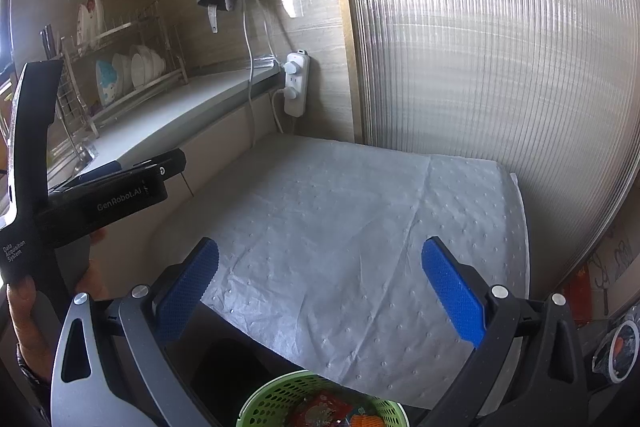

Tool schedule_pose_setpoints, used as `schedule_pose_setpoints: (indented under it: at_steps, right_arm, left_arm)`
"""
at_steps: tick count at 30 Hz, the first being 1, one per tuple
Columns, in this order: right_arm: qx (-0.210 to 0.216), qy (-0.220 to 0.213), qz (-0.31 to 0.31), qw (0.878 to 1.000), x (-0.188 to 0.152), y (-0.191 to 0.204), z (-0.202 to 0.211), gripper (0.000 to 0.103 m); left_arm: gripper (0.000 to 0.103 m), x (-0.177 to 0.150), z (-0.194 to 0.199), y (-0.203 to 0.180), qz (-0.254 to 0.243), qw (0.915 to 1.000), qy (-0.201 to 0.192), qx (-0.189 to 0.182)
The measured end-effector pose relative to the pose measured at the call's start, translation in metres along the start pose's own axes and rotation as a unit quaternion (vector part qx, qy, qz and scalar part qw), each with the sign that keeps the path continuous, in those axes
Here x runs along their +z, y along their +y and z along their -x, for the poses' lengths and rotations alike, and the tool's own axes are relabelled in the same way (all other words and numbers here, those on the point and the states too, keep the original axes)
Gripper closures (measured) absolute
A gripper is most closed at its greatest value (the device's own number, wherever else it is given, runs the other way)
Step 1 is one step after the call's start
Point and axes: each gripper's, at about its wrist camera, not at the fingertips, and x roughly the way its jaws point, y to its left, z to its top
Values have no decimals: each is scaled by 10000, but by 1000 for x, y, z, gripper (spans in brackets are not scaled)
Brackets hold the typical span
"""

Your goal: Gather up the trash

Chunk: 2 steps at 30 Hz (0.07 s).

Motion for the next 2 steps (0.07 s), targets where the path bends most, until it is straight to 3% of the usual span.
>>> schedule_pose_setpoints:
  at_steps: [2]
  right_arm:
    - [-5, 9, 5, 10000, 0, 0, 0, 2]
  left_arm:
    - [8, -1, 0, -1, -28, 10000, 19, -9]
